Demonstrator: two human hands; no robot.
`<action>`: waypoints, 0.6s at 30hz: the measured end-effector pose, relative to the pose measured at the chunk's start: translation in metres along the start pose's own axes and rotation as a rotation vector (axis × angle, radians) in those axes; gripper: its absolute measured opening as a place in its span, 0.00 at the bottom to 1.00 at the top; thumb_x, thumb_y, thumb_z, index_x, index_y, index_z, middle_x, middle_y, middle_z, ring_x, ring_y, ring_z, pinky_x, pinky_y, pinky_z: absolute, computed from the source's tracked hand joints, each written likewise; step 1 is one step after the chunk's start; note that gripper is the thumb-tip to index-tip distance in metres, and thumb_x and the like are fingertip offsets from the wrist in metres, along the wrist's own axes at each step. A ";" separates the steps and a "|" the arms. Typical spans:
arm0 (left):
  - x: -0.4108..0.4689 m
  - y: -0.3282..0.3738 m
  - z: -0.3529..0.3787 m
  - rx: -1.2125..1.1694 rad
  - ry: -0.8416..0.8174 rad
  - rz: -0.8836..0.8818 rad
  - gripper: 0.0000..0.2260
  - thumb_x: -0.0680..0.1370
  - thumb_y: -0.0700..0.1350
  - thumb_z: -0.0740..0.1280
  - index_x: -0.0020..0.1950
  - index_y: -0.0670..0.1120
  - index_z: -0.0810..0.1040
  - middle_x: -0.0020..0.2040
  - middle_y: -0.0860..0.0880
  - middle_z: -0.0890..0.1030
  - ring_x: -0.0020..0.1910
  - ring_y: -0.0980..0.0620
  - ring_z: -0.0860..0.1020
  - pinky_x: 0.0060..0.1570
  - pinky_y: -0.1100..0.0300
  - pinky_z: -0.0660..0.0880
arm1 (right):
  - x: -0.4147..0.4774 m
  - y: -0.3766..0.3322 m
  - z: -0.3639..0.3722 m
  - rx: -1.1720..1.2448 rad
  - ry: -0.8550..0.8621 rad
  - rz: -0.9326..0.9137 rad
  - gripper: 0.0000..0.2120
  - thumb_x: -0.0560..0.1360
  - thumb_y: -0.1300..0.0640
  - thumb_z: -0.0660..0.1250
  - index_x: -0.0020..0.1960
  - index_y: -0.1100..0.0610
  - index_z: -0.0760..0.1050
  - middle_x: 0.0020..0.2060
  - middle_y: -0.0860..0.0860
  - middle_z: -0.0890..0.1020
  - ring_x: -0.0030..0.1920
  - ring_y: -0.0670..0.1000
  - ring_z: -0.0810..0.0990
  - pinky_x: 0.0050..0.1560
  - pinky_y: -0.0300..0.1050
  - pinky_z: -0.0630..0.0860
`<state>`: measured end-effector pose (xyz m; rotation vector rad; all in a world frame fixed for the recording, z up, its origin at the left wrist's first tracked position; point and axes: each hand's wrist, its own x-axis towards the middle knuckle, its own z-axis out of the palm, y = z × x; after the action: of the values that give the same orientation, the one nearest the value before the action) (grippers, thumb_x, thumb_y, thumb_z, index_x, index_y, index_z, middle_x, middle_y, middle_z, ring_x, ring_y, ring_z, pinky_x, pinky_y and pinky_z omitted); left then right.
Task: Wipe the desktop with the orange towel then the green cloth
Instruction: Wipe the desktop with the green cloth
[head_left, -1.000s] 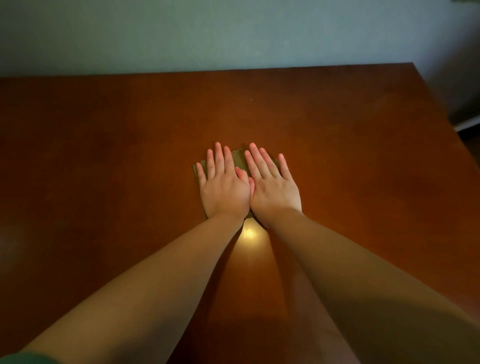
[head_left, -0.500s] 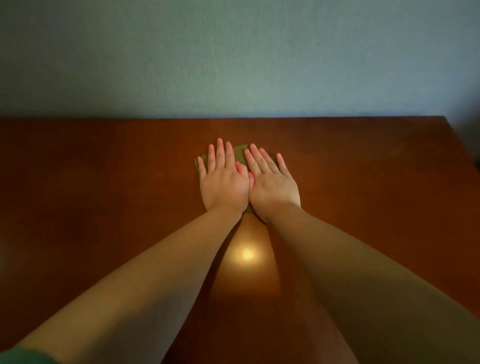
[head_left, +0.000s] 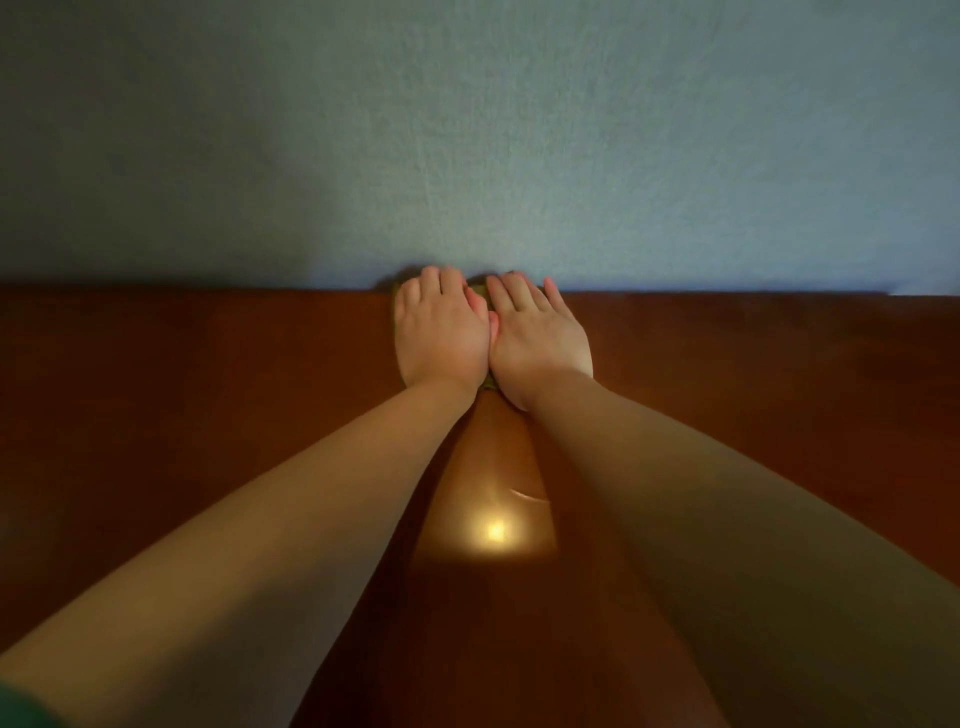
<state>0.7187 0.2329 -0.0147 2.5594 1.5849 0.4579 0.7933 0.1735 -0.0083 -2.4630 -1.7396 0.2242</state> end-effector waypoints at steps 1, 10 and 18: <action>0.003 0.001 0.001 0.035 -0.017 0.010 0.15 0.81 0.46 0.52 0.58 0.42 0.74 0.57 0.42 0.76 0.58 0.43 0.72 0.61 0.52 0.64 | 0.002 0.002 0.000 0.013 0.010 -0.002 0.23 0.83 0.54 0.41 0.77 0.57 0.52 0.76 0.52 0.58 0.77 0.49 0.50 0.76 0.47 0.40; -0.008 0.050 0.013 0.070 -0.060 0.039 0.17 0.81 0.49 0.51 0.61 0.42 0.73 0.61 0.42 0.75 0.64 0.43 0.69 0.70 0.50 0.56 | -0.014 0.051 -0.011 -0.017 -0.015 0.043 0.23 0.83 0.53 0.40 0.78 0.55 0.49 0.77 0.49 0.55 0.77 0.47 0.47 0.76 0.46 0.39; -0.033 0.076 0.016 -0.036 -0.100 0.085 0.21 0.82 0.49 0.50 0.75 0.47 0.59 0.75 0.48 0.62 0.76 0.48 0.55 0.75 0.49 0.44 | -0.047 0.074 -0.013 -0.032 -0.014 0.112 0.24 0.83 0.52 0.39 0.78 0.53 0.42 0.78 0.47 0.44 0.77 0.45 0.41 0.75 0.44 0.37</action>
<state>0.7751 0.1696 -0.0181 2.5869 1.4270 0.3559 0.8483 0.1041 -0.0063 -2.5910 -1.6239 0.2269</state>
